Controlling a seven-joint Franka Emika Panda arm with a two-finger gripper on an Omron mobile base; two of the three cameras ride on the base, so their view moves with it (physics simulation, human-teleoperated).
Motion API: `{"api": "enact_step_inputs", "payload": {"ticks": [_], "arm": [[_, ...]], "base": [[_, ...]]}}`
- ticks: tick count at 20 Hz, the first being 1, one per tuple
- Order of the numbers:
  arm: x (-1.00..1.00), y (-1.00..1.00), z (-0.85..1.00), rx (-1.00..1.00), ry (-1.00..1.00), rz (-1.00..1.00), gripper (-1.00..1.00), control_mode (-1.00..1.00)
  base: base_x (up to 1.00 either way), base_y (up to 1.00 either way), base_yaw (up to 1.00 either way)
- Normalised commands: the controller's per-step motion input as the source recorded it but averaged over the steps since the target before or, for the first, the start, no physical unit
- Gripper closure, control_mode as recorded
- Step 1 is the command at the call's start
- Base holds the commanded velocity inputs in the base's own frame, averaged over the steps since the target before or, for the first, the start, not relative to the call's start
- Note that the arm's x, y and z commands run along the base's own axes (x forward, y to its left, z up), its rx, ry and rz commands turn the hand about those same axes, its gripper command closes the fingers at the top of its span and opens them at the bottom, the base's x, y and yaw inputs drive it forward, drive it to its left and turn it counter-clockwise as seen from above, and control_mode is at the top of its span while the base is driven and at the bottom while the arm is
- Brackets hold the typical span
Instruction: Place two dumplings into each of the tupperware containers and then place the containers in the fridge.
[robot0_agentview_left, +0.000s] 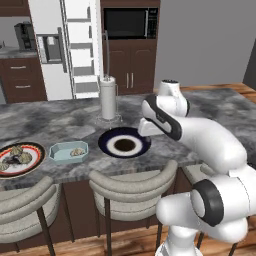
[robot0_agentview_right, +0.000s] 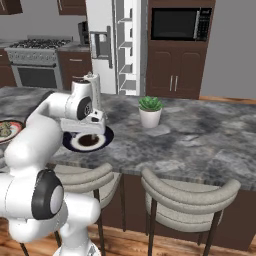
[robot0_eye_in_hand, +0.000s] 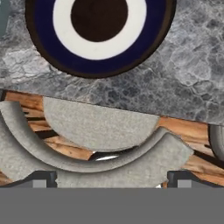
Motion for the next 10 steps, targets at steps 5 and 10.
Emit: {"api": "enact_step_inputs", "payload": {"ticks": [5,10], "arm": [[-0.57,-0.05,0.35,0.0,0.0,-0.03,-1.0,-1.0],[-0.54,0.0,0.11,0.0,0.0,-0.06,-1.0,-1.0]], "base": [[0.0,0.0,0.0],[0.0,0.0,0.0]]}}
